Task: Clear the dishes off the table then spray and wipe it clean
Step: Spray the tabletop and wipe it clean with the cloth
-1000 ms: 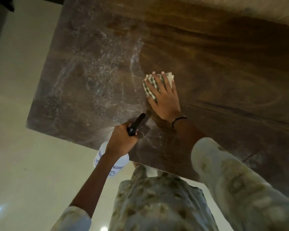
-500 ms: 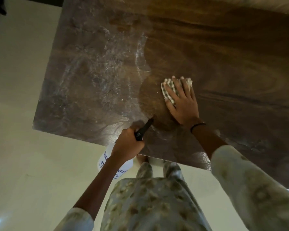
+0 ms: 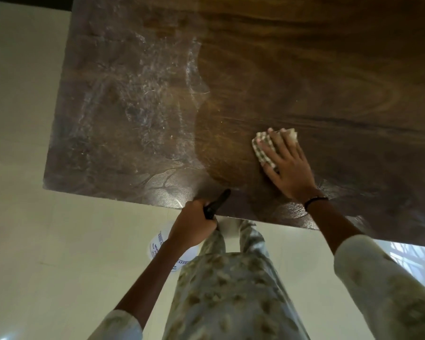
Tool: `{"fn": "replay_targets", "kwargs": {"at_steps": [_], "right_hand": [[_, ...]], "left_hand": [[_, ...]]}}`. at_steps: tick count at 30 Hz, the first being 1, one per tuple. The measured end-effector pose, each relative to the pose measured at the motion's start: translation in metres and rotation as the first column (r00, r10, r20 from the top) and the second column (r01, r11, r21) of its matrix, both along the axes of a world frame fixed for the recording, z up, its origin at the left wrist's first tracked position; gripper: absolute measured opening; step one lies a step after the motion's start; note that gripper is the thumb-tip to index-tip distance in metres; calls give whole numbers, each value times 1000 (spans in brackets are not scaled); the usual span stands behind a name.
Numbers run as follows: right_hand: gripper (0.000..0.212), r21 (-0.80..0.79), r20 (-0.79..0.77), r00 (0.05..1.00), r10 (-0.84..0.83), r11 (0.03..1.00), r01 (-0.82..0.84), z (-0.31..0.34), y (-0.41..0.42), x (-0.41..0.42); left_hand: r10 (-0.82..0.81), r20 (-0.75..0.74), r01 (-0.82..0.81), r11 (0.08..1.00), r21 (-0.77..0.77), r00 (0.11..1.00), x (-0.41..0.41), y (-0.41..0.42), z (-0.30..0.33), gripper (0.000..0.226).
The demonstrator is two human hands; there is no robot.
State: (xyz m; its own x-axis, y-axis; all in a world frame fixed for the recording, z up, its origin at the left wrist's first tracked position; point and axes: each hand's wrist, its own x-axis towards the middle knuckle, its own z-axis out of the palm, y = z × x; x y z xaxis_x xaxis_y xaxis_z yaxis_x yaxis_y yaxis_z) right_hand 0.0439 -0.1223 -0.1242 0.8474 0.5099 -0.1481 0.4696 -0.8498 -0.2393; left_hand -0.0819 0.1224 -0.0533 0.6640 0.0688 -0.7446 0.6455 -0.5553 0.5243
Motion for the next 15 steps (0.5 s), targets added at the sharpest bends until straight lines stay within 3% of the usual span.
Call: {"fn": "replay_targets", "kwargs": {"at_steps": [5,8,15], "right_hand": [[56,3,-32,998,-61,998,61,-1,-2,-4],[57,8,-52,994,-93,996,94,-1,-2,-6],[57,12,-62,989,-133,991,134,1,9,-12]], "left_hand": [[-61,-22,61,998,11,998,-8,-17,-3,29],[-35,-19,36,998,46,999,-13,-20,-1,8],[-36,-27,39,995,92,999,-21,-5,3,4]]}}
